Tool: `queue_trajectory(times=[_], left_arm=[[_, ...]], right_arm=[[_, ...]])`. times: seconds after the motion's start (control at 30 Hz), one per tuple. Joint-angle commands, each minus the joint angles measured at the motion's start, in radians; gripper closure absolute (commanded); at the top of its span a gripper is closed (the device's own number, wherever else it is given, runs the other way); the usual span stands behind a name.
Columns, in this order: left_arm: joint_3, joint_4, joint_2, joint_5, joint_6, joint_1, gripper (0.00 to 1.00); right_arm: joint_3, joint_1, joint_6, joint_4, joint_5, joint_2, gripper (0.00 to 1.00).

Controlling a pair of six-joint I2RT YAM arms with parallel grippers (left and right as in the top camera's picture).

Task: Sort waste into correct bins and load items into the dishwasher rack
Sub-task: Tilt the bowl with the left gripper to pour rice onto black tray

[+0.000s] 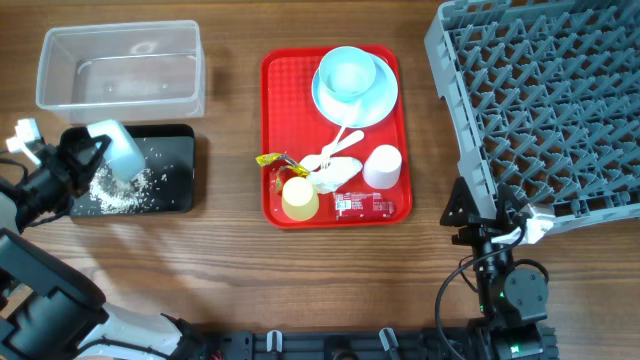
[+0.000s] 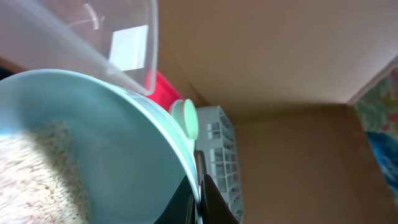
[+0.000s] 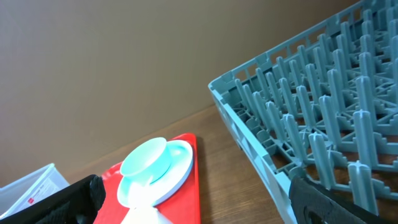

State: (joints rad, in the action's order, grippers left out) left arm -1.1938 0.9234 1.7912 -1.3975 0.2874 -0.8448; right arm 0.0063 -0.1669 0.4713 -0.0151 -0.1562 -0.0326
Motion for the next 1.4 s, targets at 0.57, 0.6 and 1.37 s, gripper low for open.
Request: queue_trajectory(times=[0.57,0.6,1.37], left_arm=[[0.005,0.035,-0.023,-0.179,0.011,-0.017,0.96],[0.005,0.04,-0.023,-0.179,0.011,-0.021,0.96],[0.005,0.08,-0.023,-0.179,-0.071,-0.057,0.96]], right_arm=[[-0.001,0.005,0.011,-0.003,0.027,0.002,0.0],[-0.001,0.005,0.011,-0.003,0.027,0.002,0.0],[-0.001,0.005,0.011,-0.001,0.053,0.002,0.0]])
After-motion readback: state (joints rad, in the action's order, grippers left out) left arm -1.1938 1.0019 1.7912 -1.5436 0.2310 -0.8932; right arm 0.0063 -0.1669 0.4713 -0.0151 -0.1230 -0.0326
